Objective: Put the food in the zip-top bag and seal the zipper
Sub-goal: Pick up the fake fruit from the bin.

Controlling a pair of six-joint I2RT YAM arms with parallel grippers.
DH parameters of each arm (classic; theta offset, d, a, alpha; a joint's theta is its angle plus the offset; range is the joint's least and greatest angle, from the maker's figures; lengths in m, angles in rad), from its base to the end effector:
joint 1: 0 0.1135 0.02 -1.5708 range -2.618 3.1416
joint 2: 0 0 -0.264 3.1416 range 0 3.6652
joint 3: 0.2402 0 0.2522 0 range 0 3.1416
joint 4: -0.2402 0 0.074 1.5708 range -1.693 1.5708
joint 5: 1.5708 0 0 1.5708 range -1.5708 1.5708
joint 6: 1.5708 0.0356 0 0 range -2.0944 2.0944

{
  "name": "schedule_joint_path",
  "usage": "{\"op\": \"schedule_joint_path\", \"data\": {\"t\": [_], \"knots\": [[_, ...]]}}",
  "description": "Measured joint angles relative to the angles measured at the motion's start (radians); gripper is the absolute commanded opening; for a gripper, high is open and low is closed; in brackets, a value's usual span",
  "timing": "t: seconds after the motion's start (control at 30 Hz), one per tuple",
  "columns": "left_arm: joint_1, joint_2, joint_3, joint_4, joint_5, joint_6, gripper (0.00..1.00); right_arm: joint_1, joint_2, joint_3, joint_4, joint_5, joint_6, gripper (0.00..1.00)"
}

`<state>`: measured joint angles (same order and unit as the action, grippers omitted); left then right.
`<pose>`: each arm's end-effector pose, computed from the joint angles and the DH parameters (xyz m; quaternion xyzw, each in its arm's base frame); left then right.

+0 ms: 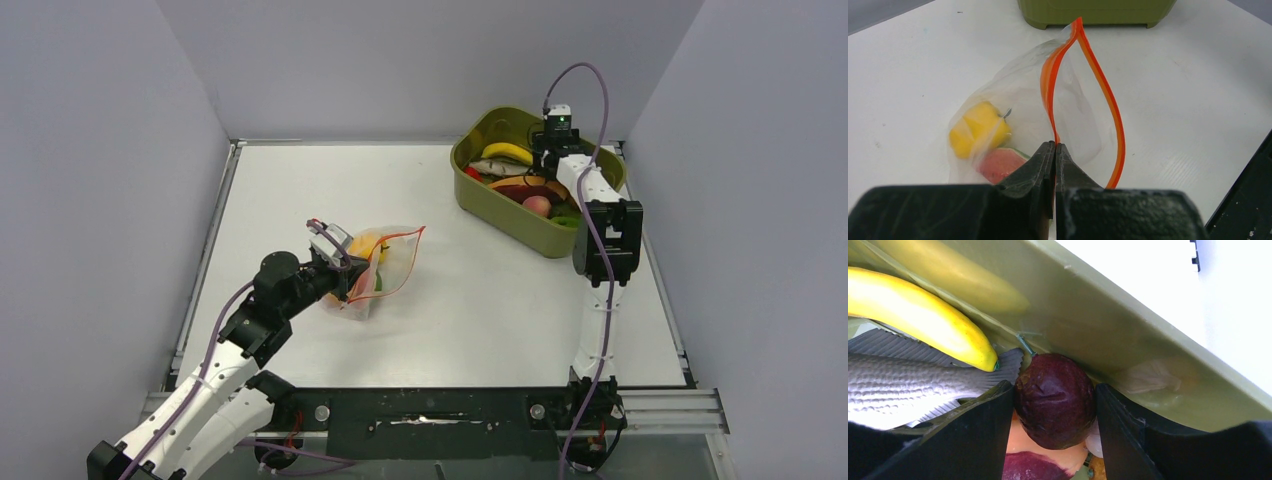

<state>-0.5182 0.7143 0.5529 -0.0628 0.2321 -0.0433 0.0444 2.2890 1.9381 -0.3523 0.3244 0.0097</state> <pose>0.1505 -0.0952 0.2821 0.2528 0.7377 -0.2586 0.5700 0.5265 0.0120 0.2148 0.0523 0.8965 -0.1353 0.4186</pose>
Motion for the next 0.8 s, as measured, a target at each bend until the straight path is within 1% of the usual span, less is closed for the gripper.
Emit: {"op": "schedule_joint_path", "data": {"t": [0.17, 0.23, 0.27, 0.6, 0.8], "knots": [[0.000, 0.000, 0.000, 0.000, 0.000, 0.000, 0.00, -0.002, 0.000, -0.001, 0.000, -0.005, -0.003, 0.49], [0.000, -0.001, 0.000, 0.000, 0.000, 0.000, 0.00, -0.003, 0.000, -0.002, 0.000, -0.008, -0.003, 0.43], [0.000, -0.003, -0.001, 0.000, 0.000, 0.000, 0.00, -0.004, -0.002, -0.005, 0.000, -0.011, -0.003, 0.42], [0.000, -0.031, -0.014, 0.008, -0.007, 0.000, 0.00, -0.006, -0.063, -0.027, -0.040, -0.039, 0.018, 0.39], [-0.004, -0.044, -0.025, 0.008, -0.008, -0.001, 0.00, -0.006, -0.173, -0.099, -0.071, -0.066, 0.056, 0.38]]}}
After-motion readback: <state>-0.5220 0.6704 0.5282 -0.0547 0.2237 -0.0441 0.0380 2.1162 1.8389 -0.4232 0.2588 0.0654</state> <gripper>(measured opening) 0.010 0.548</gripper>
